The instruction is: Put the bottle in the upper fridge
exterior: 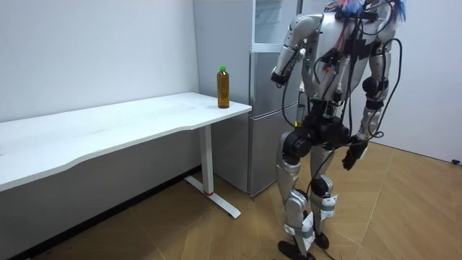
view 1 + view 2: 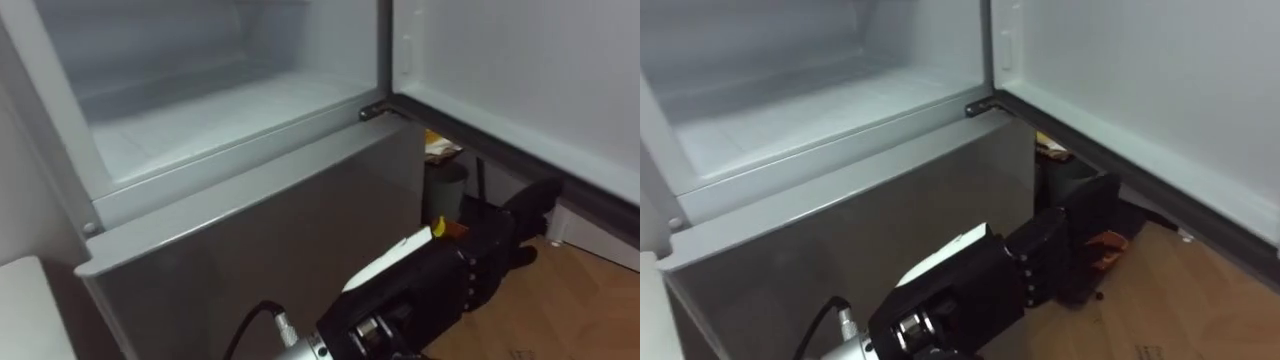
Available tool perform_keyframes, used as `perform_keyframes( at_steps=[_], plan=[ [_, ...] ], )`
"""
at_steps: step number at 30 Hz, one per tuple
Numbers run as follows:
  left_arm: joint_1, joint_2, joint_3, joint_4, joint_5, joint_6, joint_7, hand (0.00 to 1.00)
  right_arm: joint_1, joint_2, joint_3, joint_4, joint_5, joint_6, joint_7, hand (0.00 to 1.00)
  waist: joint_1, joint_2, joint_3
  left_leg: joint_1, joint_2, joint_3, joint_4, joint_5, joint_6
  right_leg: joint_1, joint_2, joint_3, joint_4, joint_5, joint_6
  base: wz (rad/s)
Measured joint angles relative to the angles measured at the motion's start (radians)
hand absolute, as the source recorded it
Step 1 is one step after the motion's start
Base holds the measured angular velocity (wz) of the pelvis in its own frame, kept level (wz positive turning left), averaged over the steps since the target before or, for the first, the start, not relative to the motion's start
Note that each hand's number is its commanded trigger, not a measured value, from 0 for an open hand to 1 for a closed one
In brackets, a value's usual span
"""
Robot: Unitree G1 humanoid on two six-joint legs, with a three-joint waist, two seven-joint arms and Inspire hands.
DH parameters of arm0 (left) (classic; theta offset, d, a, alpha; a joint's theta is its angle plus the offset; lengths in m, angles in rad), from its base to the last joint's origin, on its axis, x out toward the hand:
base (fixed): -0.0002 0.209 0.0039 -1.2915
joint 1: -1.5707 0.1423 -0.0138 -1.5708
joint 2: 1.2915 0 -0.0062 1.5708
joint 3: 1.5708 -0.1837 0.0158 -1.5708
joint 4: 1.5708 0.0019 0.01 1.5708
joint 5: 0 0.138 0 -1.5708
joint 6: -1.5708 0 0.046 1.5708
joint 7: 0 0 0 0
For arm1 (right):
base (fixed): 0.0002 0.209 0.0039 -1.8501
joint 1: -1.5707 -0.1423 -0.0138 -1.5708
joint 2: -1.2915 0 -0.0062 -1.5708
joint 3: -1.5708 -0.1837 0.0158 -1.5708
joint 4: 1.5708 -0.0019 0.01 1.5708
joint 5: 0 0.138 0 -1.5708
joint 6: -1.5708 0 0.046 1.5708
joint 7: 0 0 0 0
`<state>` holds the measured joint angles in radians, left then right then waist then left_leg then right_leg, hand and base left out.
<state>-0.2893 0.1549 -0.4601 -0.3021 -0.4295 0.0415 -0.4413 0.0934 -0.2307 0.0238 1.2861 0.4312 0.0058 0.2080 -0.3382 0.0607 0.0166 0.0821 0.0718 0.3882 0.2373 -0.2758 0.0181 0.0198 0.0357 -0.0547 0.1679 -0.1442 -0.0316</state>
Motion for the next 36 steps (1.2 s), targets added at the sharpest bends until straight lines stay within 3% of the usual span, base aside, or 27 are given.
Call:
perform_keyframes(
  at_steps=[7, 11, 14, 19, 22, 26, 32, 36],
  plan=[
    [0.001, -0.003, 0.026, -0.008, 0.011, 0.0, 0.019, 0.0, -0.041, 0.031, -0.002, -0.005, 0.003, -0.025, -0.025, 0.0, 0.067, -0.005, -0.002, -0.025, -0.019, -0.086, -0.007, 0.029, 0.005, 0.006, -0.023, -0.086, 0.0, -0.011, -0.003, 0.42],
    [0.001, 0.015, 0.036, -0.035, 0.011, 0.0, 0.028, 0.0, -0.042, 0.032, 0.016, -0.005, 0.008, -0.028, -0.034, 0.0, 0.087, -0.01, -0.0044, -0.027, -0.035, -0.147, -0.018, 0.048, 0.005, 0.03, -0.035, -0.133, -0.009, -0.017, -0.004, 0.43],
    [0.004, 0.017, 0.056, -0.066, 0.012, 0.0, 0.028, 0.0, -0.04, 0.032, 0.027, -0.004, 0.008, -0.029, -0.034, 0.0, 0.127, -0.013, -0.0074, -0.025, -0.035, -0.157, -0.018, 0.051, 0.002, 0.038, -0.034, -0.143, -0.015, -0.018, -0.006, 0.15],
    [0.047, 0.016, 0.109, -0.121, 0.012, -0.009, 0.038, 0.0, -0.036, 0.034, 0.033, -0.004, 0.009, -0.034, -0.031, 0.0, 0.139, -0.015, -0.0075, -0.022, -0.04, -0.188, -0.018, 0.052, 0.0, 0.067, -0.037, -0.174, -0.019, -0.023, -0.007, 0.2],
    [0.077, 0.016, 0.14, -0.131, 0.071, -0.014, 0.045, 0.0, -0.03, 0.036, 0.032, -0.003, 0.004, -0.04, -0.032, 0.0, 0.153, -0.018, -0.0098, -0.023, -0.049, -0.206, -0.015, 0.052, 0.0, 0.078, -0.04, -0.188, -0.018, -0.03, -0.006, 0.19],
    [0.111, 0.013, 0.242, -0.193, 0.126, -0.02, 0.116, 0.0, -0.018, 0.043, 0.031, -0.004, -0.003, -0.058, -0.046, 0.0, 0.19, -0.023, -0.0149, -0.017, -0.048, -0.212, -0.016, 0.053, -0.001, 0.085, -0.041, -0.196, -0.016, -0.035, -0.007, 0.06],
    [0.151, 0.008, 0.379, -0.239, 0.131, -0.092, 0.221, 0.0, 0.0, 0.049, 0.027, -0.002, -0.009, -0.067, -0.053, 0.0, 0.237, -0.035, -0.0151, 0.0, -0.054, -0.24, -0.015, 0.053, -0.001, 0.118, -0.048, -0.224, -0.02, -0.043, -0.003, 0.15],
    [0.218, -0.006, 0.472, -0.238, 0.171, -0.111, 0.304, 0.0, 0.013, 0.057, 0.009, -0.006, -0.008, -0.072, -0.053, 0.0, 0.28, -0.04, -0.0161, 0.0, -0.066, -0.267, -0.014, 0.055, 0.002, 0.123, -0.054, -0.247, -0.018, -0.047, 0.0, 0.17]
  ],
)
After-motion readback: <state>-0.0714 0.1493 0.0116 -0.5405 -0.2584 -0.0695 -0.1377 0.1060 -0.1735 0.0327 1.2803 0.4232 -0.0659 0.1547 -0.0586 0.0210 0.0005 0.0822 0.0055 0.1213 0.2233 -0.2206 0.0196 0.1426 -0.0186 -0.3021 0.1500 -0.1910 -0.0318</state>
